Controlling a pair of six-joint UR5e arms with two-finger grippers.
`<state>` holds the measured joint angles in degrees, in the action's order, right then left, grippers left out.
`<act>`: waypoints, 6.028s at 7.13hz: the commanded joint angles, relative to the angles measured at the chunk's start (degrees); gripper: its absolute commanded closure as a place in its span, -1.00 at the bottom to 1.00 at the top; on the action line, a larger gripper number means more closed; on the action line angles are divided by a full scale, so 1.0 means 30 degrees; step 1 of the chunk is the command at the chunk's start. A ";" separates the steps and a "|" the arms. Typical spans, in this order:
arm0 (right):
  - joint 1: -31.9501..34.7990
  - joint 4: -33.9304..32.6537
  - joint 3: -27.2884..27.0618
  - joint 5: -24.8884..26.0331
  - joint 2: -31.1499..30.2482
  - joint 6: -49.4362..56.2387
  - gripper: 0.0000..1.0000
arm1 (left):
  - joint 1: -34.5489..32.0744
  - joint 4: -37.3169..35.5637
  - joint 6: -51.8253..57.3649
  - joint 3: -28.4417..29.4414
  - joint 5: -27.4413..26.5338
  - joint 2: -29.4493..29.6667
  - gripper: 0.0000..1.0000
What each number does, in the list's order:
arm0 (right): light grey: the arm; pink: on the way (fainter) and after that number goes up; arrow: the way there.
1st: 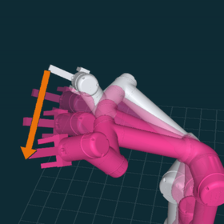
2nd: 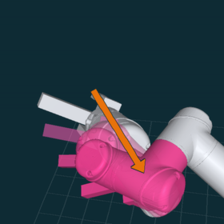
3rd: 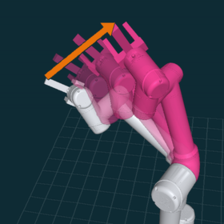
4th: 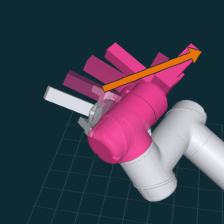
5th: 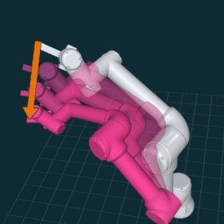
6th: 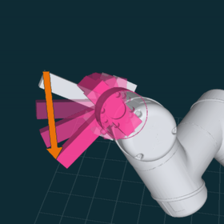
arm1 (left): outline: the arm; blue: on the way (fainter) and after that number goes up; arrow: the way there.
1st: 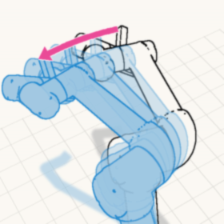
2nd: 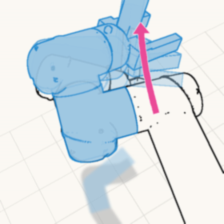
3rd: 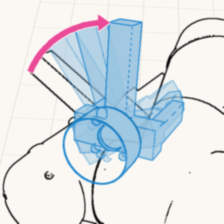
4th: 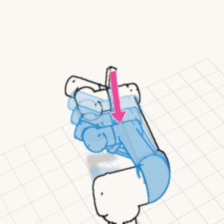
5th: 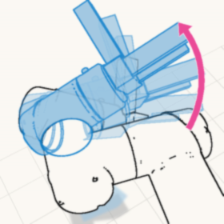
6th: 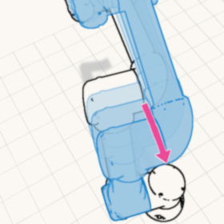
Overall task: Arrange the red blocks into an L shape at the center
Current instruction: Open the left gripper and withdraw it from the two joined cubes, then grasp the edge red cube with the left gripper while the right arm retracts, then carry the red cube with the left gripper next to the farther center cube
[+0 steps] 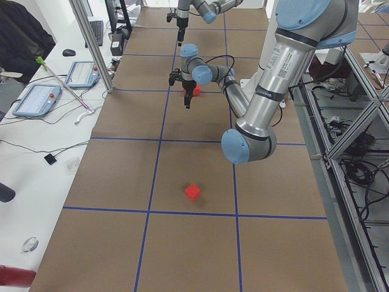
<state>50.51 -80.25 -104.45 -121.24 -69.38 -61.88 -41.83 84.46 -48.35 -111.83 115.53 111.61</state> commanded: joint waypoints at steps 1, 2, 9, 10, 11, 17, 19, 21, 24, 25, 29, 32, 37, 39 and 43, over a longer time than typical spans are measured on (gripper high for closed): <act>0.0008 0.0001 0.0011 -0.0017 0.0010 0.0001 -0.99 | -0.3500 0.3231 0.6737 -0.0812 0.1502 -0.6294 -1.00; -0.0021 0.0001 0.0011 0.0013 0.0011 0.0001 -0.99 | -0.4910 0.5747 0.9818 0.0438 0.1627 -0.8122 -1.00; -0.0080 0.0001 -0.0047 0.0101 0.0186 -0.0028 -0.99 | -0.6477 1.3301 1.4985 0.6078 0.3266 -1.0630 -1.00; -0.0080 0.0001 -0.0048 0.0101 0.0186 -0.0028 -0.99 | -0.6477 1.3330 1.4483 0.5988 0.4138 -1.0601 -1.00; -0.0080 0.0001 0.0010 0.0101 0.0186 -0.0028 -0.99 | -0.6390 1.3447 1.4594 0.6248 0.4031 -1.0572 -1.00; 0.2252 0.0001 -0.0749 -0.1590 -0.2644 0.3908 -0.99 | -0.6272 1.3477 1.4624 0.7393 0.3796 -1.0132 0.98; 0.4510 -0.0028 -0.0663 -0.3439 -0.4289 0.7514 -0.99 | -0.6272 1.3069 1.3056 0.7133 0.3766 -0.9170 1.00; 0.5423 -0.0028 -0.0576 -0.3503 -0.5288 0.9541 -0.99 | -0.6272 1.1061 0.9811 0.5355 0.3854 -0.7971 1.00; 0.5660 -0.0028 -0.0487 -0.3415 -0.5641 1.0222 -0.99 | -0.5165 0.1147 0.2779 0.0404 0.3913 -0.3822 1.00; 0.5807 -0.0028 -0.0487 -0.3357 -0.5934 1.0661 -0.99 | -0.4434 0.0157 -0.0199 0.0218 0.3971 -0.2151 1.00; 0.6890 0.2070 -0.0780 -0.3444 -0.7922 1.1015 -0.99 | 0.1634 -0.0988 -1.9289 0.2250 0.0434 0.4056 1.00; 0.6951 0.2110 -0.0751 -0.3270 -0.7755 1.1017 -0.99 | 0.2312 -0.1612 -2.9434 0.5366 0.0280 0.6332 1.00; 0.6980 0.2110 -0.0810 -0.3239 -0.7636 1.1017 -0.99 | 0.2575 0.0997 -3.4476 0.9883 0.0251 0.8999 1.00; 0.6980 0.2110 -0.0810 -0.3239 -0.7636 1.1017 -0.99 | 0.2605 0.0997 -3.4565 1.0000 0.0251 0.9115 1.00; 0.6980 0.2110 -0.0810 -0.3210 -0.7636 1.0987 -0.99 | 0.2693 0.2168 -3.5181 1.1348 0.0251 0.9614 1.00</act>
<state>71.45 -73.92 -106.90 -130.94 -92.29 -28.90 -33.77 90.59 -153.71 -78.41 116.28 140.17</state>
